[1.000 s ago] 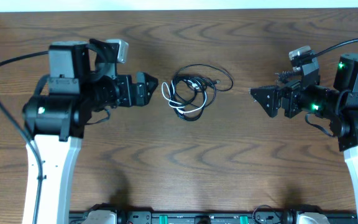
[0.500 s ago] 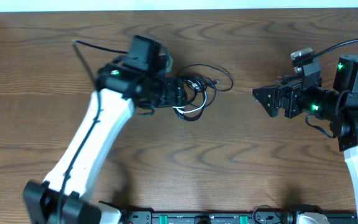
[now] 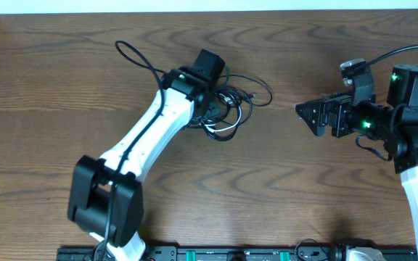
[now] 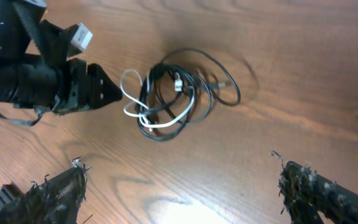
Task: Untangle cables
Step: 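Grasp the black and white cable bundle with the left gripper and lift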
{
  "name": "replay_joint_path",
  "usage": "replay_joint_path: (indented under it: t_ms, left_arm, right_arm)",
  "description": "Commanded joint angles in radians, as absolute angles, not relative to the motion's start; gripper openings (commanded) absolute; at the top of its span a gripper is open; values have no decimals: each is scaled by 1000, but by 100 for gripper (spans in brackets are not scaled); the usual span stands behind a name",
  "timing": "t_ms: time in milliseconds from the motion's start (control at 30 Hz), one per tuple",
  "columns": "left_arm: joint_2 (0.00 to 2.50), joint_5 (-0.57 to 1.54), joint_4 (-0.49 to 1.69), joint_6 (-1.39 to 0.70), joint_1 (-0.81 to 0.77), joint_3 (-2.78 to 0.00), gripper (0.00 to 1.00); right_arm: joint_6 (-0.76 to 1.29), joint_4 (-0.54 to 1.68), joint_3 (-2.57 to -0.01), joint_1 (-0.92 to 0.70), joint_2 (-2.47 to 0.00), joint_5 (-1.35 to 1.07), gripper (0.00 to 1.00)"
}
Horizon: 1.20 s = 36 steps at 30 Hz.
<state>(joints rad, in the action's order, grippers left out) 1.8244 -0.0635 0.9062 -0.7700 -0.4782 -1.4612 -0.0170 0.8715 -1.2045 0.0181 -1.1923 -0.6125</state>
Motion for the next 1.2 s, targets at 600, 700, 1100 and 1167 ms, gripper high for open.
replay_joint_path:
  t_ms: [600,700,1100,1167]
  left_arm:
    - [1980,-39,850,-963,-477,-1475,40]
    - [1981,-7,849,-963,-477,-1475,39]
    - [1981,18,859,-963,-488,-1475,32]
    - [1981,23,862,-963,-491,-1475,31]
  right_arm:
    - [-4,906,-1221,11,-1231,-600,99]
    - [-4,908,-1221,11,-1231,-600,99]
    - [-4,913,-1221,11,-1231,-593,99]
    - [-4,913,-1220,11,-1231,-593,99]
